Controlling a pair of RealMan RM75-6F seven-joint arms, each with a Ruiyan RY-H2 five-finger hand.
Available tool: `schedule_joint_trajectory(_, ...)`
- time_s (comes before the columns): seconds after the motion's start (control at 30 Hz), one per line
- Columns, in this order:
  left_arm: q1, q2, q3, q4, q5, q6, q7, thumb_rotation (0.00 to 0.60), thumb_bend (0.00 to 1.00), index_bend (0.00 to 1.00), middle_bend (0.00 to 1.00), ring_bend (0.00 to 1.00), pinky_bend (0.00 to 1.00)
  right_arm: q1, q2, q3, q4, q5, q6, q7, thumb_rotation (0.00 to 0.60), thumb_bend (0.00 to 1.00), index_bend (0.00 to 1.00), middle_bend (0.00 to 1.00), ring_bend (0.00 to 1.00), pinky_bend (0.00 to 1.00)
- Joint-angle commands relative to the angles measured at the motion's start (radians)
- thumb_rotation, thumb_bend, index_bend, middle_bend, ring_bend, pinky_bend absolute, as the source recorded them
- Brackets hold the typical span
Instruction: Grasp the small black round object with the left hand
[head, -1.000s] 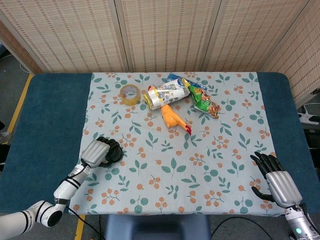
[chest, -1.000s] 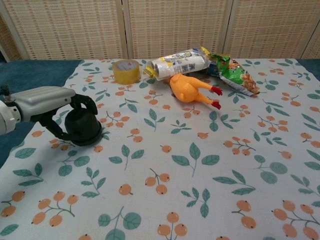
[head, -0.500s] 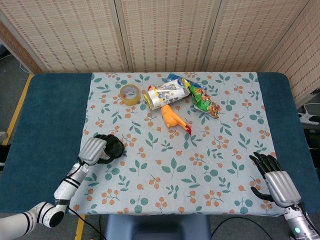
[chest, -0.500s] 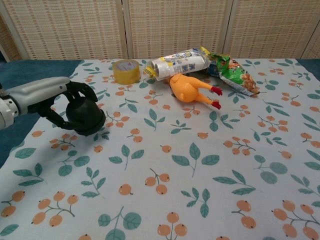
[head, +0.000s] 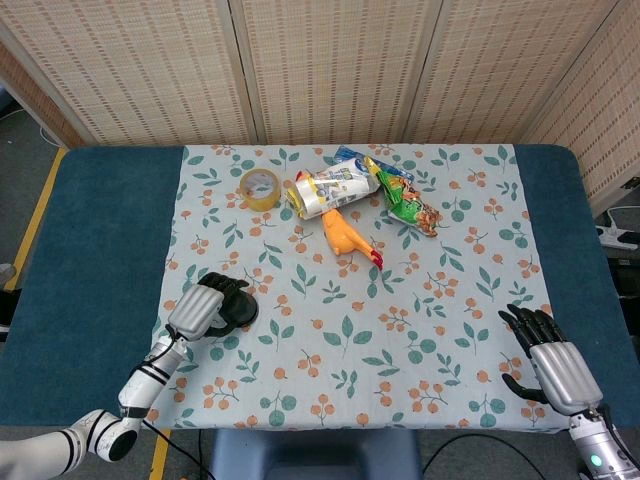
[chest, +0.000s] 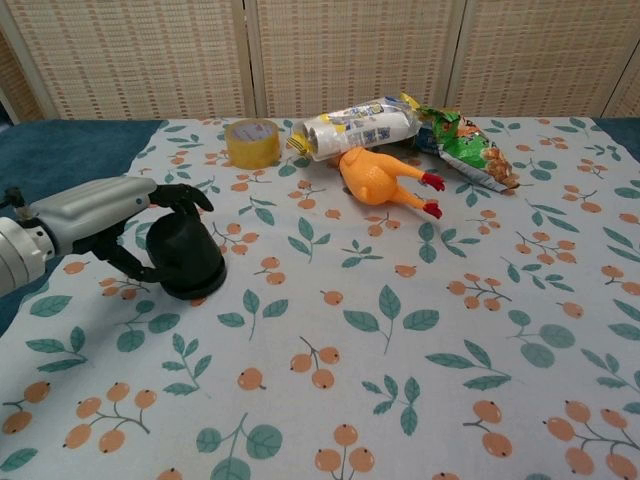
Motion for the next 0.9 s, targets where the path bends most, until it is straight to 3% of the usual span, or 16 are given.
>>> schedule_joint_trajectory(0.03, -0.006, 0.017, 0.01, -0.004, 0.019, -0.023, 0.122, 0.6, 0.4, 0.01, 0.01, 0.08, 0.16, 0.003, -0.001, -0.001, -0.001, 0.002, -0.006, -0.003, 0.6, 0.2, 0.0, 0.0, 0.0, 0.0)
schedule_joint_trajectory(0.2, -0.011, 0.037, 0.004, -0.036, -0.015, -0.064, 0.142, 0.6, 0.38, 0.0, 0.0, 0.03, 0.15, -0.001, 0.001, -0.001, -0.004, -0.001, 0.002, -0.002, 0.6, 0.2, 0.0, 0.0, 0.0, 0.0)
schedule_joint_trajectory(0.27, -0.012, 0.041, -0.003, -0.039, -0.013, -0.054, 0.147, 0.6, 0.37, 0.01, 0.03, 0.1, 0.15, -0.001, 0.002, 0.0, -0.003, 0.001, 0.003, 0.0, 0.6, 0.2, 0.0, 0.0, 0.0, 0.0)
schedule_joint_trajectory(0.33, -0.012, 0.048, -0.005, -0.045, -0.016, -0.055, 0.149, 0.6, 0.37, 0.04, 0.14, 0.2, 0.18, -0.001, 0.001, 0.002, -0.002, 0.004, 0.003, 0.0, 0.6, 0.2, 0.0, 0.0, 0.0, 0.0)
schedule_joint_trajectory(0.4, -0.016, 0.06, -0.004, -0.058, -0.025, -0.076, 0.143, 0.6, 0.38, 0.08, 0.2, 0.23, 0.19, -0.002, 0.001, 0.002, -0.003, 0.004, 0.004, -0.001, 0.6, 0.2, 0.0, 0.0, 0.0, 0.0)
schedule_joint_trajectory(0.57, -0.024, 0.048, -0.009, -0.034, -0.03, -0.086, 0.142, 0.6, 0.37, 0.1, 0.12, 0.16, 0.17, -0.001, 0.0, 0.0, -0.005, 0.001, 0.003, -0.004, 0.6, 0.2, 0.0, 0.0, 0.0, 0.0)
schedule_joint_trajectory(0.9, -0.046, 0.046, -0.019, -0.024, -0.049, -0.127, 0.135, 0.6, 0.37, 0.12, 0.12, 0.12, 0.15, -0.004, 0.002, 0.002, -0.004, 0.003, 0.01, 0.0, 0.6, 0.2, 0.0, 0.0, 0.0, 0.0)
